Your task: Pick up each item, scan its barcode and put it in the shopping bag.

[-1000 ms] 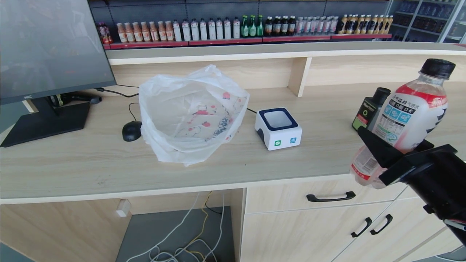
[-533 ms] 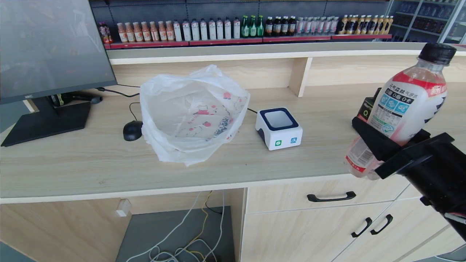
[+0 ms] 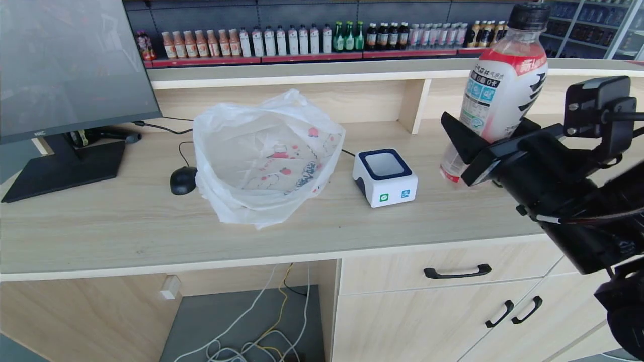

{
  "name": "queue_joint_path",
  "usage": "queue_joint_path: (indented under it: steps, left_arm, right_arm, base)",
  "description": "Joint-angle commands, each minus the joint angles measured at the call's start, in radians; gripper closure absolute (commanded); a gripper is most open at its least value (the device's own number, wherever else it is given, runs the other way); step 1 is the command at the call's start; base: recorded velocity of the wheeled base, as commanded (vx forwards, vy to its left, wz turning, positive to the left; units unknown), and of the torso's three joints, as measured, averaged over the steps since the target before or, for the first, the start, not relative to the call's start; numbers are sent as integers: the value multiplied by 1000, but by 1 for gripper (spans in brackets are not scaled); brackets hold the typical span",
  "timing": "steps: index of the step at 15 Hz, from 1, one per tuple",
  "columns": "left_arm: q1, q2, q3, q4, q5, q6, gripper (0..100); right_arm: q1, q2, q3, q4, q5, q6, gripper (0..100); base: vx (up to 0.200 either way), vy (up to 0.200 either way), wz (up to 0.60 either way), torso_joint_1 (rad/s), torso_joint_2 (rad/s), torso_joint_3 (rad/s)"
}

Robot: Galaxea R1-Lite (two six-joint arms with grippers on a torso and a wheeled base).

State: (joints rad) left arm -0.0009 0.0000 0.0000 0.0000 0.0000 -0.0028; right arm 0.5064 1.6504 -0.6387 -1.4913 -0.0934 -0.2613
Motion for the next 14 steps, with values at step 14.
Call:
queue_joint_path:
  steps: [14]
  left_arm:
    - [-1,0,0,0,0,0,0]
  right_arm:
    - [-55,377,-441,5,162,-253,100]
  base:
    - [0,0,0,0,0,0]
